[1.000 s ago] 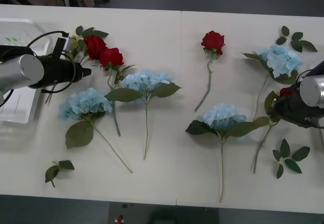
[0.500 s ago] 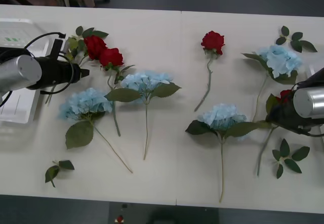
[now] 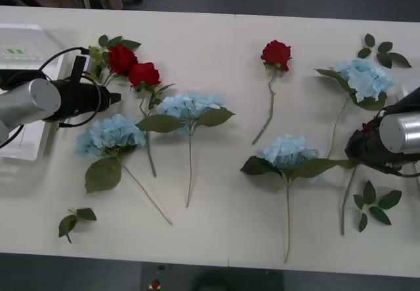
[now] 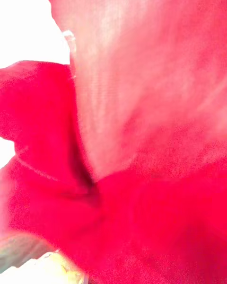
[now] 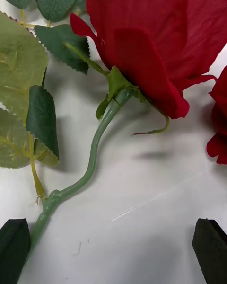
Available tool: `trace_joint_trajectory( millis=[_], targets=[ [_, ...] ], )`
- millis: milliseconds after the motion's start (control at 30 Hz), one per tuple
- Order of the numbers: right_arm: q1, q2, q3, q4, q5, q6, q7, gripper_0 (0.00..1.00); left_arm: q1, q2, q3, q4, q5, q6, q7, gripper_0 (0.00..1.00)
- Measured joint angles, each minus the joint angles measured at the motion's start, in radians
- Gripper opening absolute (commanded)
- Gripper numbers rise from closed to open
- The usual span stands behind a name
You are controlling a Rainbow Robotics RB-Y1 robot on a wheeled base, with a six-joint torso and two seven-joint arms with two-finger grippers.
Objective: Put the red flowers into the right box and the blue flowers into the left box
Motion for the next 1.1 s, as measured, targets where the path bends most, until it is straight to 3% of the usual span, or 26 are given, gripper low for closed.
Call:
trace_joint_trajectory(
  millis=[300, 667, 933, 1100],
  targets=[
    [0.000, -0.040, -0.007, -0.151, 0.009, 0.060, 0.000, 0.00, 0.000, 0.000, 0.001, 0.000, -0.020, -0.013, -0.001, 1.00],
    [0.000, -0.137, -0.121, -0.354, 0.019, 0.183, 0.006, 0.00, 0.000, 0.000, 0.001, 0.001, -0.024, -0.060, -0.055, 1.00],
    [-0.058, -0.173, -0.365, -0.313, -0.072, 0.352, 0.283, 0.00, 0.000, 0.000, 0.001, 0.012, -0.034, -0.067, -0.055, 1.00],
    [-0.141, -0.193, -0.455, -0.200, -0.072, 0.363, 0.456, 0.00, 0.000, 0.000, 0.001, 0.029, -0.016, -0.067, -0.055, 1.00]
  ],
)
